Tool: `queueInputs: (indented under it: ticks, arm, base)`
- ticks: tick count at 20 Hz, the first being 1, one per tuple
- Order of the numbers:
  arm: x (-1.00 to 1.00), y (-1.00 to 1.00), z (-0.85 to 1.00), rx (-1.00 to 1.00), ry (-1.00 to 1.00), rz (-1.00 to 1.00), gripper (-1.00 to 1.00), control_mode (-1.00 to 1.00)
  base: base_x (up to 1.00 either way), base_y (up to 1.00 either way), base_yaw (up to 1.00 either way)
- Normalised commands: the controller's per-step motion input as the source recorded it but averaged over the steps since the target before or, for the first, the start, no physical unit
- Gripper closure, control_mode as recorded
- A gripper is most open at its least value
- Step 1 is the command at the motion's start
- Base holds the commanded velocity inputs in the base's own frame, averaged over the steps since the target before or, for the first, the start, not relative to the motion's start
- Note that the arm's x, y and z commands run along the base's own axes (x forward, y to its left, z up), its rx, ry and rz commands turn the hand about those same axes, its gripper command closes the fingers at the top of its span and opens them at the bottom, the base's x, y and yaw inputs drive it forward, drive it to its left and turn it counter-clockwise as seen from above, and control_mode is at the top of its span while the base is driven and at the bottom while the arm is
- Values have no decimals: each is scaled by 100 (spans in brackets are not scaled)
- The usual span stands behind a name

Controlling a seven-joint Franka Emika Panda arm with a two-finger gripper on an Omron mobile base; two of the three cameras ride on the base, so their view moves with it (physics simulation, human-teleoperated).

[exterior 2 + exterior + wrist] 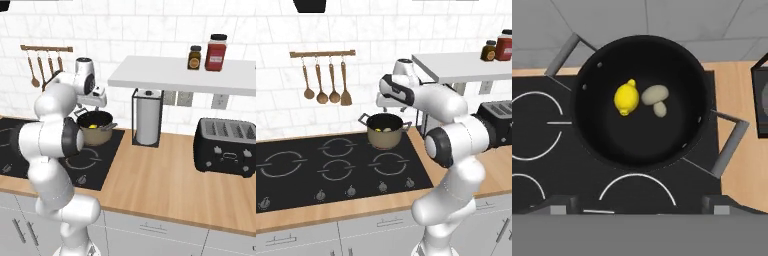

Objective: Put the lemon and mushroom in the pot. Retrieve the spatula and lightly stir the vegetables in the pot.

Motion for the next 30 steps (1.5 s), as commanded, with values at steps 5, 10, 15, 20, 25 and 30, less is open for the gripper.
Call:
queueInputs:
  ticks: [5, 10, 15, 20, 25, 30]
  arm:
    - [-100, -32, 41, 0, 5, 0, -100, -100]
    - [-100, -30, 4, 0, 6, 0, -100, -100]
    - [-96, -22, 0, -2, 9, 0, -100, -100]
    - [-18, 0, 0, 0, 0, 0, -100, 100]
    - [0, 0, 0, 0, 0, 0, -100, 100]
    - [0, 0, 0, 0, 0, 0, -100, 100]
  base:
    - [0, 0, 0]
    - [0, 0, 0]
    - [0, 0, 0]
    - [-80, 3, 0]
    - [-97, 75, 0]
    - [-17, 100, -1]
